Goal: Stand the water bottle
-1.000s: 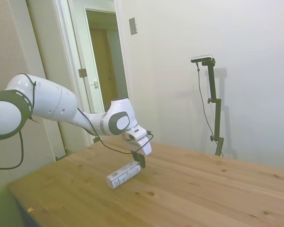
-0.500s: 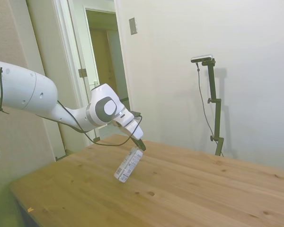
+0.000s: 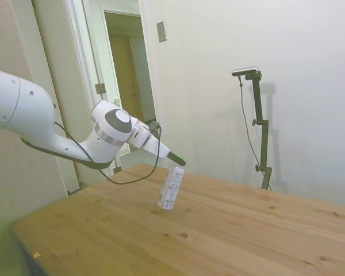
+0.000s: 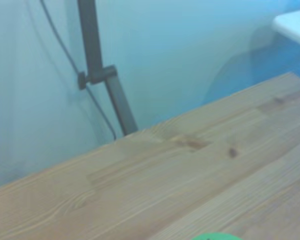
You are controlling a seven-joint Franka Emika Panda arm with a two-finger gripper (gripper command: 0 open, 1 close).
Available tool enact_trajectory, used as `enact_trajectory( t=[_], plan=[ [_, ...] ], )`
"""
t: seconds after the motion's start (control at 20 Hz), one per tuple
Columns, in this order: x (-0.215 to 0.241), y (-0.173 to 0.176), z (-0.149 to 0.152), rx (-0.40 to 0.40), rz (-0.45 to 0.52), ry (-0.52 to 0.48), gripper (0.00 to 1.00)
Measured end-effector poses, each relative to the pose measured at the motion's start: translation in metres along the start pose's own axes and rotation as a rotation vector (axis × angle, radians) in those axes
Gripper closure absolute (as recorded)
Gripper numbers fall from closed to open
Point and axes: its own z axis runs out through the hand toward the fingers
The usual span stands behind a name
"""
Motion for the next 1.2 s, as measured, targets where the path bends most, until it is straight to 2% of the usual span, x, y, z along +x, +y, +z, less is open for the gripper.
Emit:
enact_trajectory(
  t=[0.3, 0.9, 1.05, 1.2],
  plan=[
    [-0.027, 0.033, 0.013, 0.009, 0.036, 0.191, 1.0],
    [-0.059, 0.045, 0.028, 0.049, 0.061, 0.336, 1.0],
    [-0.053, 0.023, 0.021, 0.074, 0.086, 0.35, 1.0],
    [-0.054, 0.017, 0.019, 0.08, 0.089, 0.365, 1.0]
  ],
)
